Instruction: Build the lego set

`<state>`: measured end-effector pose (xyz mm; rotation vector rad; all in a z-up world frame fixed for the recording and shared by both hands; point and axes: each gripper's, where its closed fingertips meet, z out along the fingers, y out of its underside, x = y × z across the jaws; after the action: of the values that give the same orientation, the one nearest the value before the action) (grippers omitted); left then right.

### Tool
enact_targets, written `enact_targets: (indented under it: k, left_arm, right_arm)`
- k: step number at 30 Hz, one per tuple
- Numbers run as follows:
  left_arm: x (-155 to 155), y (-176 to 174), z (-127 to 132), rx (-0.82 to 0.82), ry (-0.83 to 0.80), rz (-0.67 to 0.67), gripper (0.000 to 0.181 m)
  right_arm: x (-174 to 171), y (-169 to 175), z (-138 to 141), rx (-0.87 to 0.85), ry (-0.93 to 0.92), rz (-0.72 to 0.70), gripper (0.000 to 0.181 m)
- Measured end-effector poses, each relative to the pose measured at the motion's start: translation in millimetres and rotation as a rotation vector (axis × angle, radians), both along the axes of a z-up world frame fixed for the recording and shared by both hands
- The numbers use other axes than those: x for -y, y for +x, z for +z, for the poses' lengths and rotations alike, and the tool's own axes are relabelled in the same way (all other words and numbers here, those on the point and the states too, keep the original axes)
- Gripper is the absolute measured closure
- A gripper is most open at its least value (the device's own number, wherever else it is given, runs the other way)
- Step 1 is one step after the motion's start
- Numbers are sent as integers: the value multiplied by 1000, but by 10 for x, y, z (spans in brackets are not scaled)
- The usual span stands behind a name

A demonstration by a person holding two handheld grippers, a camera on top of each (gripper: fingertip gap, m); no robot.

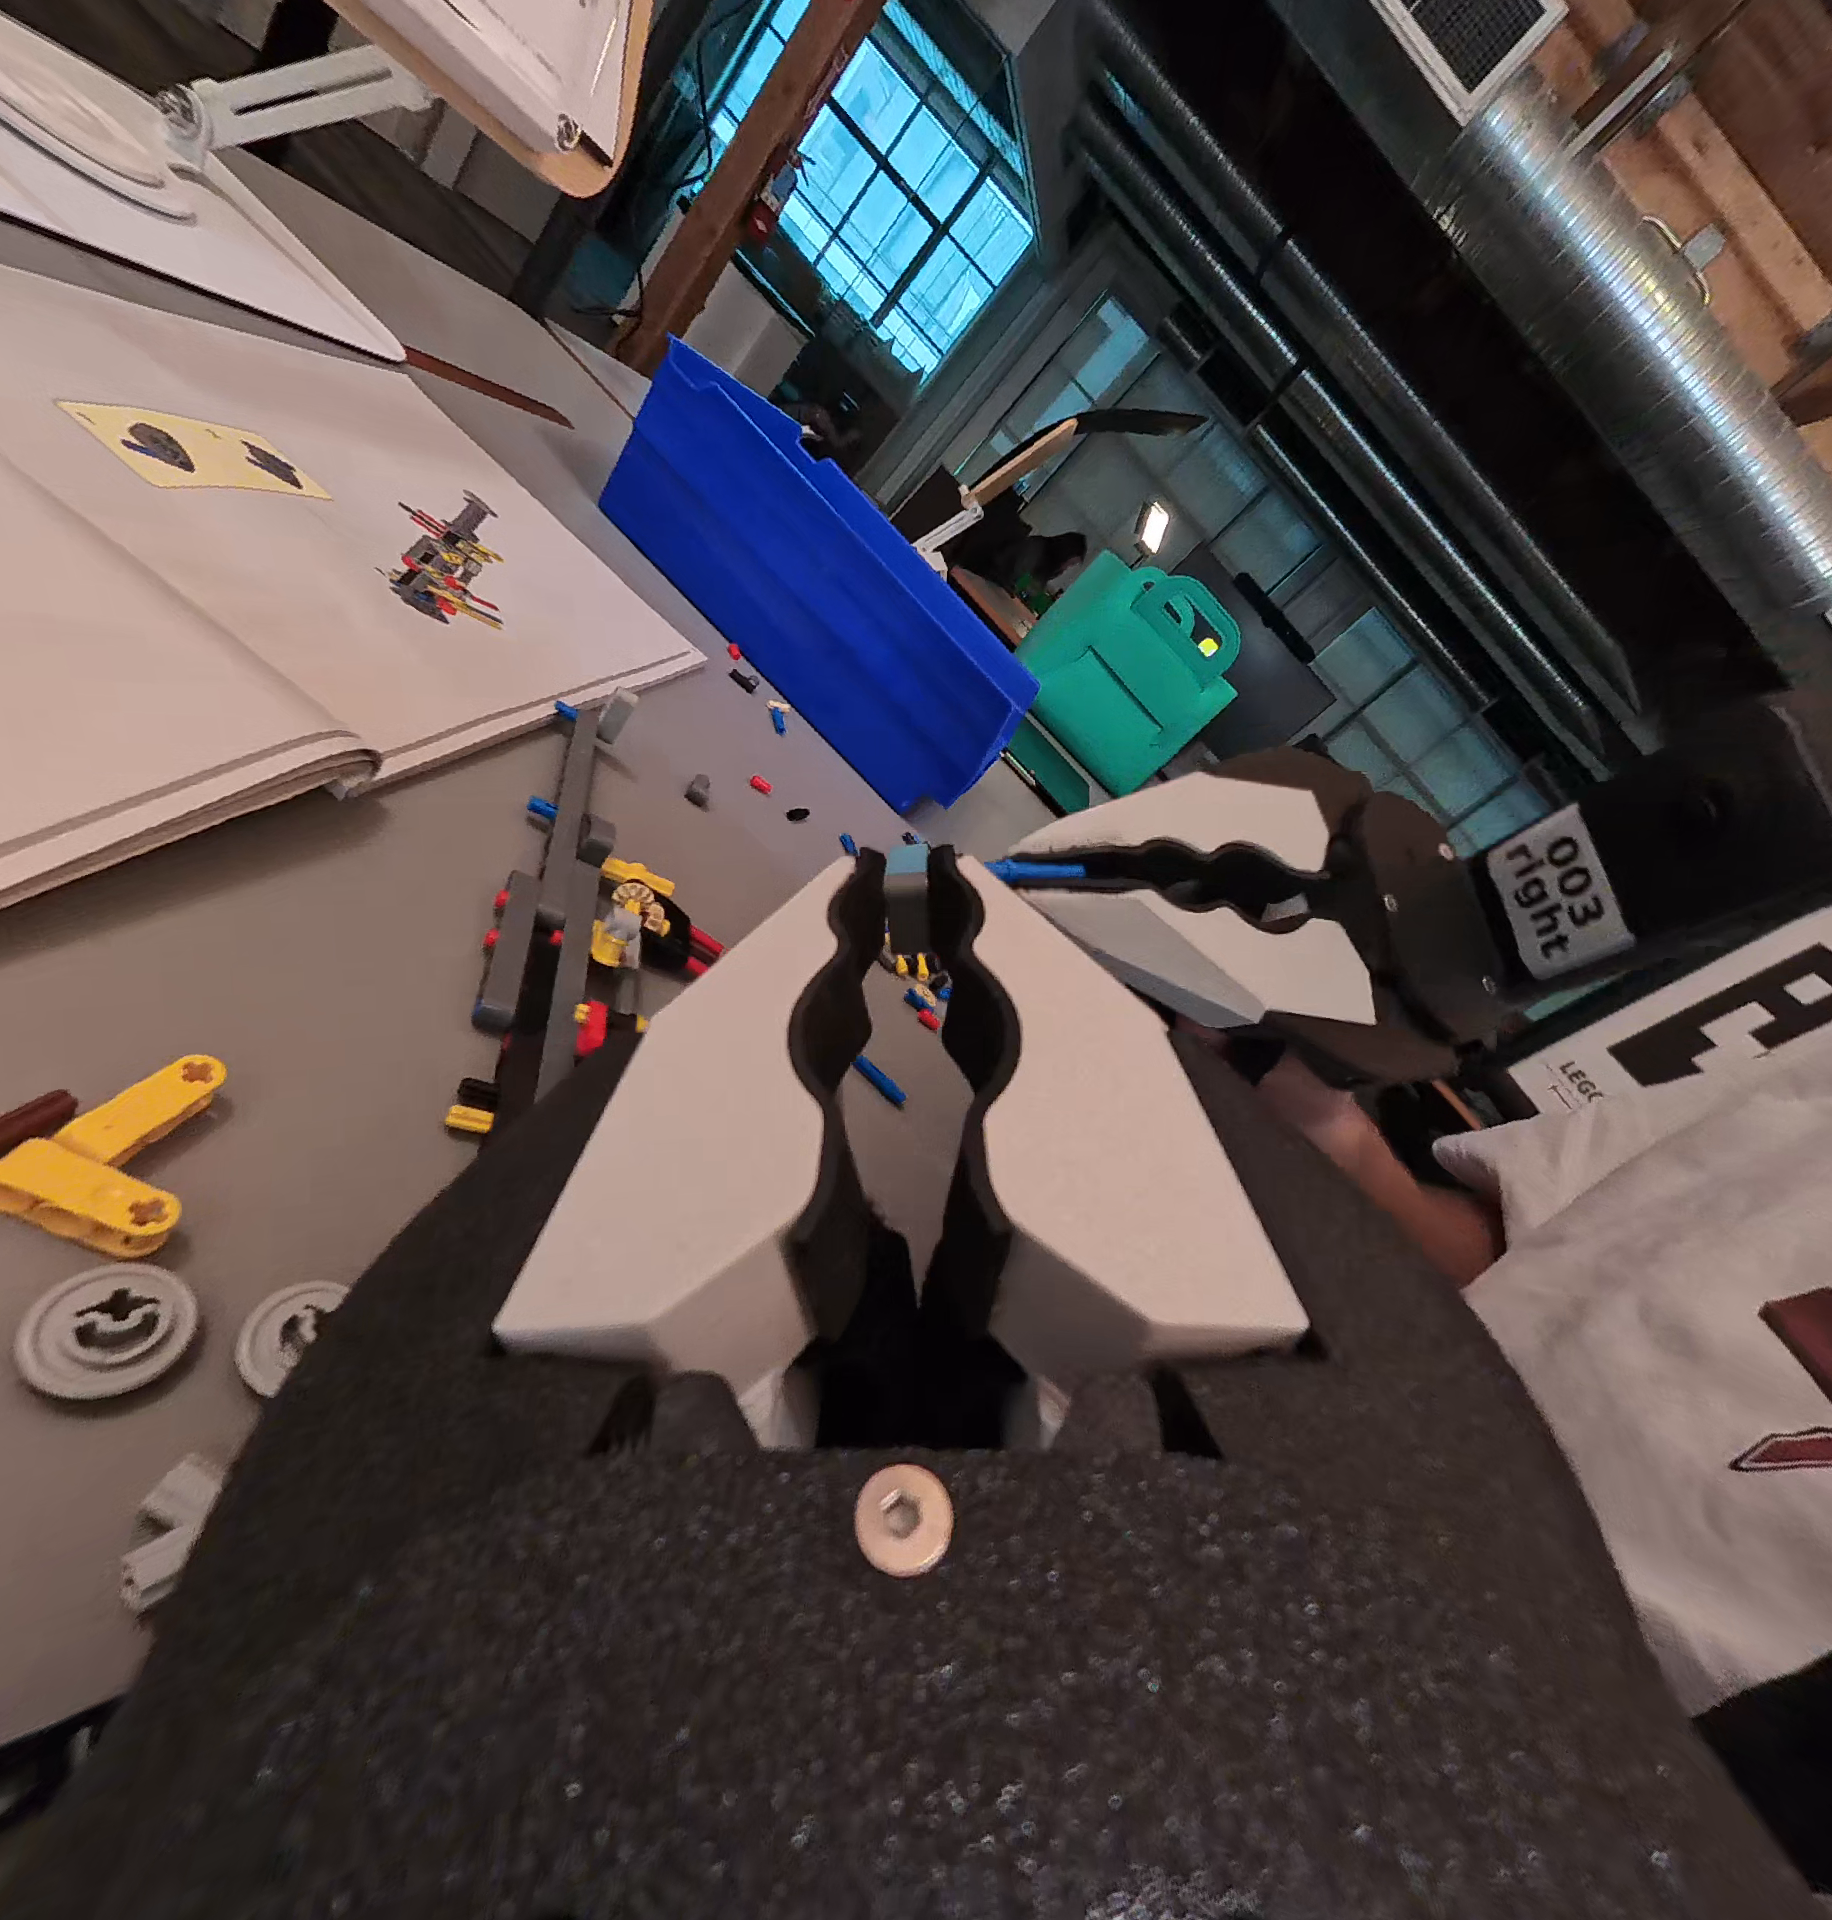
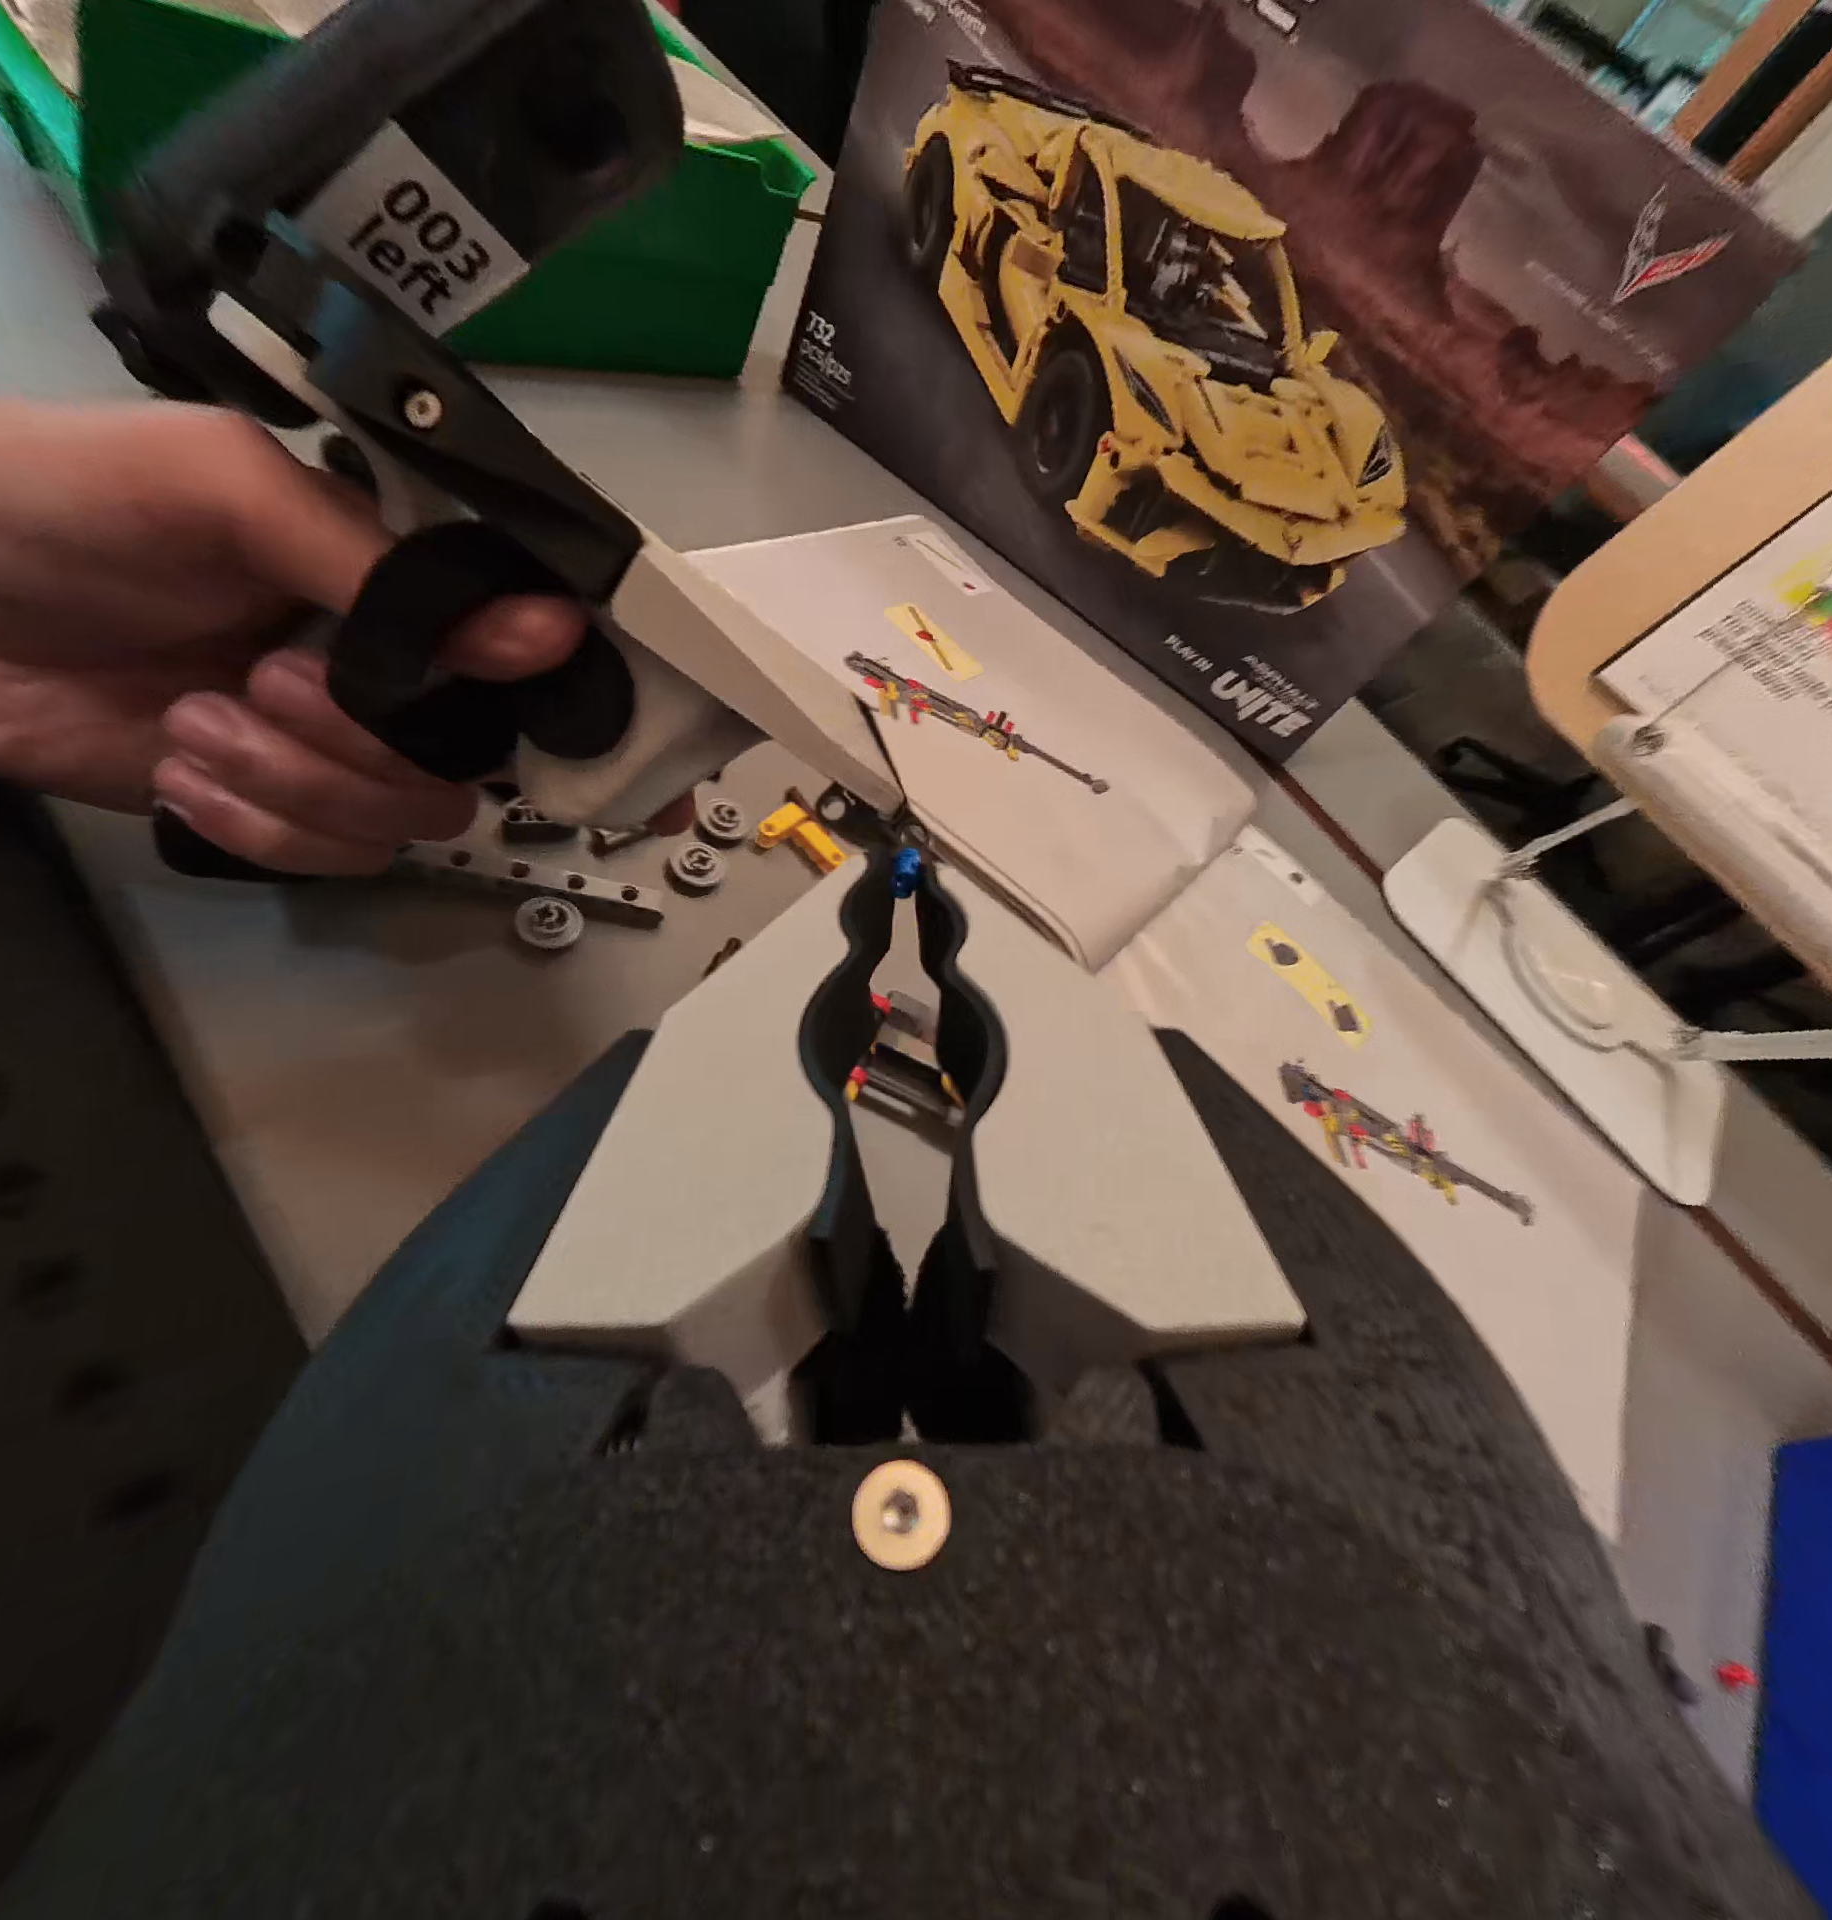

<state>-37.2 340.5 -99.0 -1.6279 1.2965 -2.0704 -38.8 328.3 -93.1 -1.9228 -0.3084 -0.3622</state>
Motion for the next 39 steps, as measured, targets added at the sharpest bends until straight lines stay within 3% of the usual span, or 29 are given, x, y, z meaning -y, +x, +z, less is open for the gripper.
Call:
enact_targets:
  k: [14, 19, 24, 26, 29, 34, 39]
  left_arm:
    - [138, -16, -41, -3, 90, -43, 174]
    - [159, -24, 0, 41, 214, -14, 174]
    - [163, -16, 1, 46, 236, 8, 173]
    - [174, -16, 25, 54, 211, 10, 173]
    - [170, -14, 28, 40, 108, -12, 174]
    - [162, -61, 138, 40, -238, -132, 174]
    - [128, -33, 85, 12, -212, -99, 174]
  right_arm:
    - [39, 4, -79, 110, -96, 1, 178]
    - [60, 7, -55, 126, -98, -1, 178]
    - [51, 22, -83, 154, -66, -8, 178]
    - [44, 25, -87, 130, -30, -24, 178]
    - [43, 25, -90, 261, 32, -46, 178]
    - [63, -53, 114, 284, 177, -23, 178]
    - [36, -10, 48, 272, 103, -39, 178]
